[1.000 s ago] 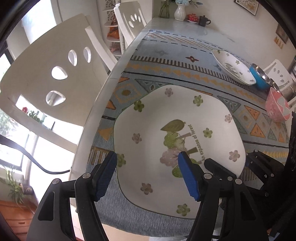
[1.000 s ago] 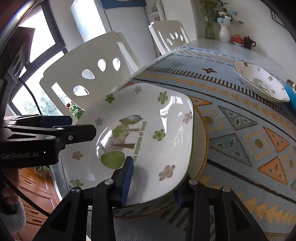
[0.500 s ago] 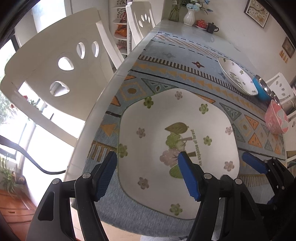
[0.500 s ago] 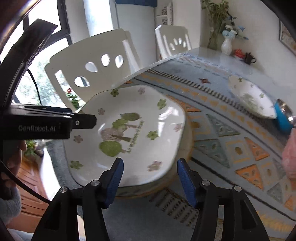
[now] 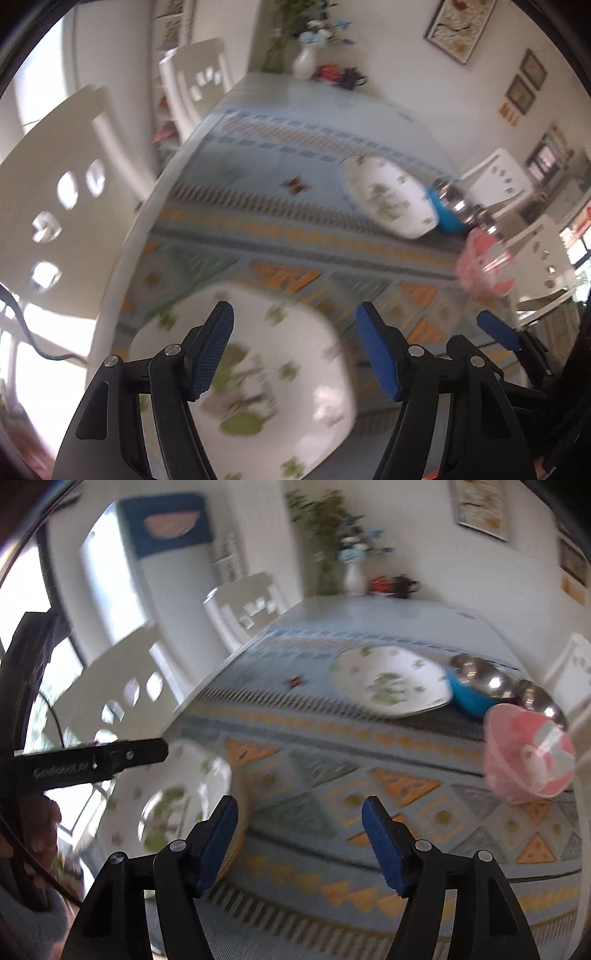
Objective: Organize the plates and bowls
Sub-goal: 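Move both tools to the second square clover plate beside the steel bowls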
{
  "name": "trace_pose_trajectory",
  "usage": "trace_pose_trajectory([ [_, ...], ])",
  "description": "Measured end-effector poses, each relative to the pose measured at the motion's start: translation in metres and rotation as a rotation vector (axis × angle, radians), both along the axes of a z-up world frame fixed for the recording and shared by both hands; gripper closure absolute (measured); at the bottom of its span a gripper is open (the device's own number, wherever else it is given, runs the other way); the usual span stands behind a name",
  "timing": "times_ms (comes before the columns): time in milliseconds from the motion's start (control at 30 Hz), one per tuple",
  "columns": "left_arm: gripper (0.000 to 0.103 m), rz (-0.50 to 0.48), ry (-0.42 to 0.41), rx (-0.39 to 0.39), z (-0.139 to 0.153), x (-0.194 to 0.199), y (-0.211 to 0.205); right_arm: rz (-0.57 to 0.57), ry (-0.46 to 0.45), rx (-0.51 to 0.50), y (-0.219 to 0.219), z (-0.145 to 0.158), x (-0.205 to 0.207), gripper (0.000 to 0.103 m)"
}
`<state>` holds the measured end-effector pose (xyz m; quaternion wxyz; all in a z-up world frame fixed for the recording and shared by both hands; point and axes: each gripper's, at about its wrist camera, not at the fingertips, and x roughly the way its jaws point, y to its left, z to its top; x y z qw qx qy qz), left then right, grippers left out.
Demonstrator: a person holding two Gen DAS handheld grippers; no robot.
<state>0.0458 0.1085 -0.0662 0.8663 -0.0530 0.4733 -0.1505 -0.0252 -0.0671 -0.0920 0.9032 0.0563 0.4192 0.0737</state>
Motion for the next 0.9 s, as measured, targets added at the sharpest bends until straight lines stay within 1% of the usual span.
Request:
trace_pose_trajectory([
  [100, 0.036, -0.029, -0.019, -0.024, 0.013, 0.020, -0.011, -0.068, -0.012, 0.022, -0.018, 0.011, 0.010, 0.033],
  [233, 0.036, -0.049, -0.031, 0.019, 0.023, 0.044, -0.030, -0.147, -0.021, 0.063, -0.041, 0.018, 0.031, 0.032],
  [267, 0.036, -0.041, -0.019, 0.034, 0.024, 0.049, -0.034, -0.161, -0.012, 0.082, -0.047, 0.018, 0.038, 0.032],
  [333, 0.036, -0.042, 0.008, 0.036, 0.023, 0.058, -0.040, -0.204, 0.000, 0.134, -0.062, 0.017, 0.055, 0.032],
  [400, 0.036, -0.047, 0.036, 0.045, 0.018, 0.070, -0.047, -0.274, -0.005, 0.176, -0.079, 0.017, 0.074, 0.032],
  [467, 0.036, -0.058, 0.057, 0.055, 0.014, 0.083, -0.054, -0.314, 0.005, 0.211, -0.088, 0.015, 0.091, 0.032],
  [567, 0.036, -0.062, 0.076, 0.087, 0.010, 0.103, -0.063, -0.346, 0.034, 0.226, -0.091, 0.007, 0.117, 0.032],
  [667, 0.036, -0.057, 0.067, 0.079, 0.009, 0.115, -0.065, -0.375, 0.044, 0.245, -0.091, -0.006, 0.133, 0.032],
  [800, 0.036, -0.049, 0.101, 0.096, -0.008, 0.142, -0.073, -0.418, 0.103, 0.251, -0.092, -0.030, 0.154, 0.032],
  [833, 0.036, -0.044, 0.108, 0.101, -0.012, 0.147, -0.075, -0.449, 0.113, 0.264, -0.094, -0.038, 0.158, 0.032],
  [900, 0.036, -0.026, 0.130, 0.117, -0.024, 0.158, -0.078, -0.520, 0.098, 0.259, -0.099, -0.047, 0.158, 0.032],
])
